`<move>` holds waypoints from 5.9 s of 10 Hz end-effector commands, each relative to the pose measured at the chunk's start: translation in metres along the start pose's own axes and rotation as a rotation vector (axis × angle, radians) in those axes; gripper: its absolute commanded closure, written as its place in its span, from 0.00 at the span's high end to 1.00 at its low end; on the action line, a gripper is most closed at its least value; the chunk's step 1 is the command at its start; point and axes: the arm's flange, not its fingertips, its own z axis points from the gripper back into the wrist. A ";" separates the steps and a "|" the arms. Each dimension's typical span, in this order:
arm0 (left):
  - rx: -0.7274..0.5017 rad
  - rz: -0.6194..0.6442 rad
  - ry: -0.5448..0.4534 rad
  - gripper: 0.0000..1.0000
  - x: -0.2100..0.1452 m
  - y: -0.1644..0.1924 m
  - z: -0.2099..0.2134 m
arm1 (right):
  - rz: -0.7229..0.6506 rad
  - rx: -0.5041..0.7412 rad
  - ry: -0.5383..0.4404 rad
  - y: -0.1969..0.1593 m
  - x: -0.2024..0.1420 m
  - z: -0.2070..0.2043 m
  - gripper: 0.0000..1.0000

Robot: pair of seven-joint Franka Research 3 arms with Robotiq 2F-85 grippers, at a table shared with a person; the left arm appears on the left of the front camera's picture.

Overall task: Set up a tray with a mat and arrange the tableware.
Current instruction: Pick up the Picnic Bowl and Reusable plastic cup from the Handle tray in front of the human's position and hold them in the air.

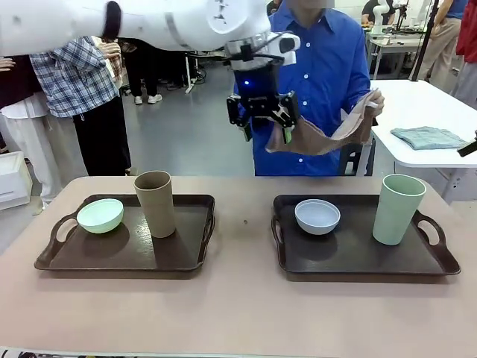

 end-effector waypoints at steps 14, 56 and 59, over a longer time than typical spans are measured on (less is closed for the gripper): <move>0.069 -0.012 0.020 1.00 0.030 -0.030 -0.063 | 0.018 0.132 0.100 -0.038 0.013 -0.077 1.00; 0.051 0.285 0.092 0.49 0.034 -0.036 -0.231 | 0.023 0.298 -0.088 -0.028 -0.046 -0.215 0.36; 0.054 0.284 0.081 0.00 0.034 -0.034 -0.227 | 0.016 0.294 -0.089 -0.030 -0.048 -0.214 0.00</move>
